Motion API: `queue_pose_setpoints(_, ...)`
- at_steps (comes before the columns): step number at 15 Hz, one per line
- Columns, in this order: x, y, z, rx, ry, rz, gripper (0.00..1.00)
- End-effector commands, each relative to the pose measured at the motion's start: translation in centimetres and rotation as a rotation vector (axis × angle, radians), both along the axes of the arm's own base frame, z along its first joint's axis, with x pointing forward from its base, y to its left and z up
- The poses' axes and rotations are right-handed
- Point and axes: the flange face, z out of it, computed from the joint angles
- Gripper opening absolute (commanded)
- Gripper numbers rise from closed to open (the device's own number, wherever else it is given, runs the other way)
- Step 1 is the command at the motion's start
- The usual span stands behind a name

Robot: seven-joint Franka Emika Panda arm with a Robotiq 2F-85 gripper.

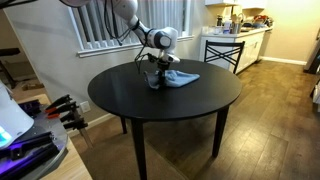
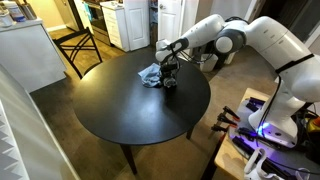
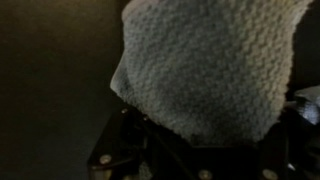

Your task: Wipe the table using the blue towel

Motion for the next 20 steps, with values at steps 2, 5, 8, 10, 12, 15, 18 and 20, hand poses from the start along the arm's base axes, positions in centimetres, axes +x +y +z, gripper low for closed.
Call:
queue_pose_setpoints(2,-1.8,-8.2,-2.4,0.006,0.021,-0.253,0.02)
queue_pose_setpoints(5,-1.0,-5.5,-3.1,-0.007,0.048,-0.315,0.02)
queue_pose_setpoints(8,-0.3,1.5,-2.4,-0.03,0.067,-0.145,0.02)
queue_pose_setpoints(10,-0.1,6.3,-1.9,-0.053,0.063,-0.03,0.02)
queue_pose_setpoints(12,-0.5,12.1,-1.8,-0.067,0.059,0.084,0.02)
queue_pose_setpoints(15,-2.1,21.2,-1.8,-0.071,0.046,0.251,0.02)
queue_pose_setpoints(18,-4.6,30.1,-1.8,-0.046,0.041,0.399,0.02)
queue_pose_setpoints(20,-6.3,35.1,-1.2,-0.015,0.032,0.491,0.02)
